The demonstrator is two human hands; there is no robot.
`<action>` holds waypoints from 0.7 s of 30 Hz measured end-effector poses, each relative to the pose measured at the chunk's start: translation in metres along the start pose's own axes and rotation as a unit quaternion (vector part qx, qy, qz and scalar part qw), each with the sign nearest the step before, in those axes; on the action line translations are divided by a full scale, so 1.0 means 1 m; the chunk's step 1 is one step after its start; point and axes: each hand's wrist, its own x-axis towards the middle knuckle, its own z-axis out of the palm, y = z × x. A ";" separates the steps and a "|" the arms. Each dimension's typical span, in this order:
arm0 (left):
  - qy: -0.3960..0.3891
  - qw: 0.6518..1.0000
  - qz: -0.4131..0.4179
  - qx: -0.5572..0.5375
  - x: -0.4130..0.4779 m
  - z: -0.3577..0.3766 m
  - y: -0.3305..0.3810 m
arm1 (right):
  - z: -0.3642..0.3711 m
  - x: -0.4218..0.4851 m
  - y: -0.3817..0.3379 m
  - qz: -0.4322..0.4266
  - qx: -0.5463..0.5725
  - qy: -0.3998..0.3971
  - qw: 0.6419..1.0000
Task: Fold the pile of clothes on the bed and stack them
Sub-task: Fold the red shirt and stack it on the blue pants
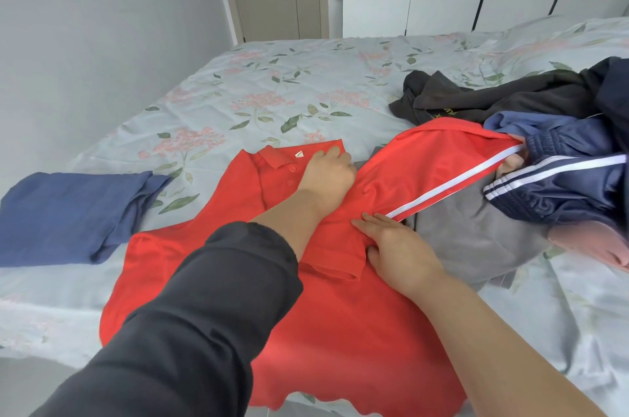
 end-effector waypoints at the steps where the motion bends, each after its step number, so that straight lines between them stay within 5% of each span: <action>1: -0.001 0.999 -0.028 -0.031 0.003 0.001 -0.005 | 0.000 0.000 0.000 0.001 0.004 0.004 1.000; 3: -0.022 0.964 -0.191 -0.184 0.012 0.006 -0.016 | 0.001 0.001 0.000 0.002 0.015 0.013 1.000; 5: -0.047 0.819 -0.405 -0.404 0.017 0.006 -0.034 | 0.001 0.000 0.001 0.009 0.022 0.023 0.999; 6: -0.054 0.737 -0.466 -0.486 0.014 0.008 -0.042 | 0.000 -0.001 0.002 0.015 0.024 0.029 0.999; 7: -0.060 0.694 -0.499 -0.516 0.010 0.012 -0.050 | -0.002 -0.001 0.003 0.022 0.023 0.034 0.999; 11: -0.024 0.800 -0.450 -0.396 -0.007 0.009 -0.063 | -0.005 -0.001 0.003 0.043 0.003 0.042 0.998; 14: -0.094 0.848 -0.366 -0.371 -0.023 0.004 -0.054 | -0.006 -0.001 -0.003 0.035 -0.013 0.036 0.999; 16: -0.137 0.869 -0.322 -0.351 -0.037 0.004 -0.047 | -0.011 -0.004 -0.005 0.043 -0.023 0.043 0.998; 21: 0.014 0.859 -0.347 -0.376 -0.074 -0.019 -0.037 | -0.033 -0.008 -0.002 0.102 -0.069 0.061 0.990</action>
